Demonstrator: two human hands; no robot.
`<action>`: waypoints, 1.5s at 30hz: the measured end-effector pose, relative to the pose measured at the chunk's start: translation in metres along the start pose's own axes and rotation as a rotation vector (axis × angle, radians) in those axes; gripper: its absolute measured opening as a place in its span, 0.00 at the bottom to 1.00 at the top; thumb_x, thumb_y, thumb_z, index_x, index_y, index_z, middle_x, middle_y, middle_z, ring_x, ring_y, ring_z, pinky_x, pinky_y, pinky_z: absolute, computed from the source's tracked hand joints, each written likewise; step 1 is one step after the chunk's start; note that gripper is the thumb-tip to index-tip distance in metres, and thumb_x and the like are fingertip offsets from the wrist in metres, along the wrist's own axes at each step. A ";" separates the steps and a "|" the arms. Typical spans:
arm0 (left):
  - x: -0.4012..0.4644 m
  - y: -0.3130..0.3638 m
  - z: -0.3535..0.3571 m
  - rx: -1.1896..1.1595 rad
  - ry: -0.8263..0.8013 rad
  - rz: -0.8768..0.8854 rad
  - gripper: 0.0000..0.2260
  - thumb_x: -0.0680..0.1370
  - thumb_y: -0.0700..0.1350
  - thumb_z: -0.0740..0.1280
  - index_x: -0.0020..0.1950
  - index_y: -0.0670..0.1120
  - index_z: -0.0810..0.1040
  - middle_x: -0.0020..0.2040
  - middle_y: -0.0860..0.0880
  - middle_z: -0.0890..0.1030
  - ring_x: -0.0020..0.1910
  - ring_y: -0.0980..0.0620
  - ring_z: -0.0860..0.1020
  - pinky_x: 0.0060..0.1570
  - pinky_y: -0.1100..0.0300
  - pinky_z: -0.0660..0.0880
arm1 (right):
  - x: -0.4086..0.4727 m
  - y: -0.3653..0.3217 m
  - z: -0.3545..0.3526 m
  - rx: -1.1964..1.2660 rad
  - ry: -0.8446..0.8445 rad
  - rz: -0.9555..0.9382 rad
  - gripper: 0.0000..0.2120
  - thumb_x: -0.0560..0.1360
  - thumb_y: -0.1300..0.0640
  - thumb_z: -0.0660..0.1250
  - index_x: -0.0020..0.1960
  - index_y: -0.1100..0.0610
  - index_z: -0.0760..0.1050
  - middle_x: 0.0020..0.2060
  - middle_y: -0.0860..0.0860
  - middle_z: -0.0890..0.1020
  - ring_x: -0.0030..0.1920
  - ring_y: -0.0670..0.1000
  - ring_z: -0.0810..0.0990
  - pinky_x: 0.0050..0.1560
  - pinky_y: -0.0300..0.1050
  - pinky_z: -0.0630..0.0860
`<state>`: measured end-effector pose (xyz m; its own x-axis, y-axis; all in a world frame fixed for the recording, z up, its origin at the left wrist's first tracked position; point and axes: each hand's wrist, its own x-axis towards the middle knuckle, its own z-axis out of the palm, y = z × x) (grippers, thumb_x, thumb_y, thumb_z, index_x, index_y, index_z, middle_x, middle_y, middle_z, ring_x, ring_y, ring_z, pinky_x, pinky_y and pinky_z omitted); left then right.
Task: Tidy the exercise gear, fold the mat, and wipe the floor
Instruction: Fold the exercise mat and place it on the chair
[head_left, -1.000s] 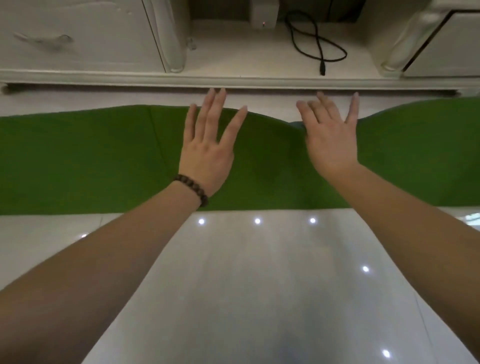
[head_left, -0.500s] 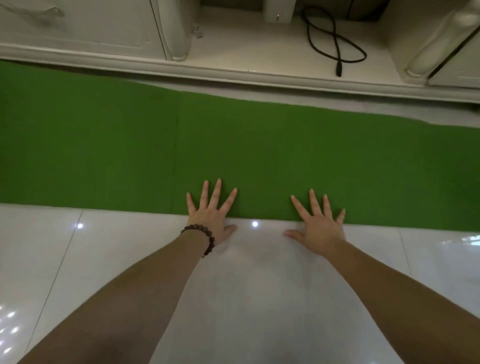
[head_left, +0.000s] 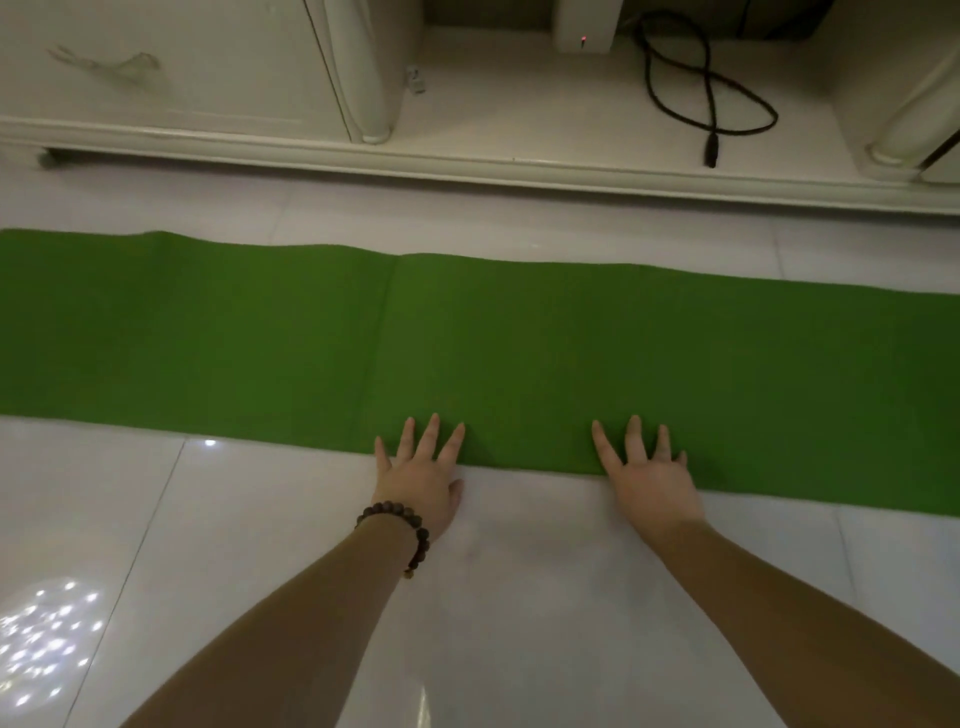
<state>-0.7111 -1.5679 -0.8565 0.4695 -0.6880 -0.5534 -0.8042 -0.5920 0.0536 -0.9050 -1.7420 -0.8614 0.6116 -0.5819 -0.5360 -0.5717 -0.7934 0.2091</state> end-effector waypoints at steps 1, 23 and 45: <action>0.007 0.002 0.000 -0.004 0.016 -0.008 0.29 0.82 0.54 0.52 0.78 0.57 0.39 0.79 0.50 0.38 0.78 0.42 0.39 0.73 0.34 0.44 | 0.002 -0.001 0.004 0.002 0.009 0.004 0.32 0.80 0.64 0.47 0.77 0.51 0.34 0.75 0.64 0.45 0.72 0.73 0.52 0.67 0.66 0.64; -0.062 0.026 0.017 0.160 -0.167 -0.047 0.43 0.76 0.29 0.59 0.78 0.55 0.35 0.79 0.41 0.42 0.76 0.33 0.48 0.71 0.32 0.55 | -0.084 -0.008 0.036 0.193 -0.005 0.016 0.36 0.77 0.68 0.50 0.77 0.43 0.42 0.77 0.55 0.50 0.75 0.62 0.55 0.71 0.62 0.59; -0.157 0.097 0.123 0.092 0.049 0.258 0.41 0.73 0.72 0.53 0.70 0.64 0.24 0.72 0.47 0.23 0.73 0.34 0.30 0.65 0.23 0.43 | -0.231 0.038 0.153 0.200 0.286 0.280 0.47 0.70 0.69 0.61 0.76 0.45 0.37 0.77 0.54 0.47 0.77 0.56 0.50 0.73 0.62 0.51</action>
<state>-0.9080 -1.4658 -0.8666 0.2606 -0.8318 -0.4901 -0.9281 -0.3557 0.1102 -1.1514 -1.6111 -0.8546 0.5285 -0.8177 -0.2280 -0.8141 -0.5643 0.1368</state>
